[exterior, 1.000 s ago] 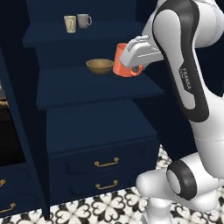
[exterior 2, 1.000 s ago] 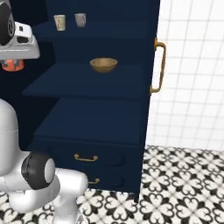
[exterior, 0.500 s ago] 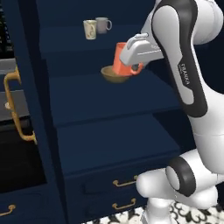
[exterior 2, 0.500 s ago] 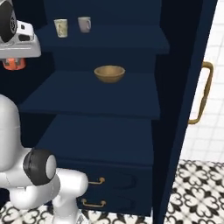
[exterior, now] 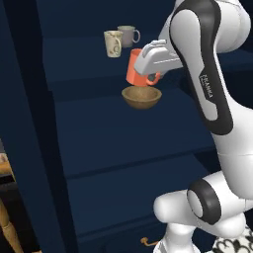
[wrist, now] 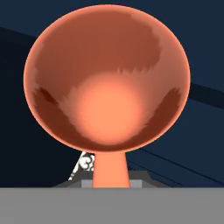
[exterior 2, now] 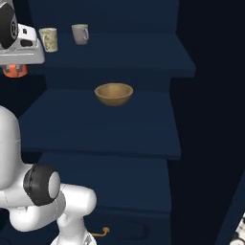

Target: Gather all objects into one cabinet and sort the glasses and bowls to opposite sides.

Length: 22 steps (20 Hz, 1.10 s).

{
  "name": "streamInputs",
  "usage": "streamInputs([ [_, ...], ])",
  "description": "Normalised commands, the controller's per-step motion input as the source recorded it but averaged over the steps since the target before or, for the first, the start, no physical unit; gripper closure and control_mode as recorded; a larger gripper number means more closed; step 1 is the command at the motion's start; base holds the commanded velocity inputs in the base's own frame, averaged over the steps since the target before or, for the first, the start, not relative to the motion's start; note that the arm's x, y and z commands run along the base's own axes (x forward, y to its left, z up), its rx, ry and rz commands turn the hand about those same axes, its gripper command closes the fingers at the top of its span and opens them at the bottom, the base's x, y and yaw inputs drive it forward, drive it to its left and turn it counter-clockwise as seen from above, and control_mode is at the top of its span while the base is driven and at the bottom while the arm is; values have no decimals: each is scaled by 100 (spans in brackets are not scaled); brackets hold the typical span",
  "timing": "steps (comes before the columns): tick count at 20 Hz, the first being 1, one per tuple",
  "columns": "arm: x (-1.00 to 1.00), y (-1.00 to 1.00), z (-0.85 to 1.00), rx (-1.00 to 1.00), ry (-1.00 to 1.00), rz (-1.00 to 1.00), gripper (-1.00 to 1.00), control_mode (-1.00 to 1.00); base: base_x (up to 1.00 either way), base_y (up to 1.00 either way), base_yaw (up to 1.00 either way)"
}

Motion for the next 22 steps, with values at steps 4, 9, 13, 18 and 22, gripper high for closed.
streamInputs([
  [4,0,0,0,0,0,0,100,100,89,52,-4],
  [9,0,0,0,0,0,0,100,100,91,58,-5],
  [13,0,0,0,0,0,0,100,100,29,35,0],
  [18,0,0,0,0,0,0,100,100,0,30,0],
  [22,0,0,0,0,0,0,100,100,0,24,0],
])
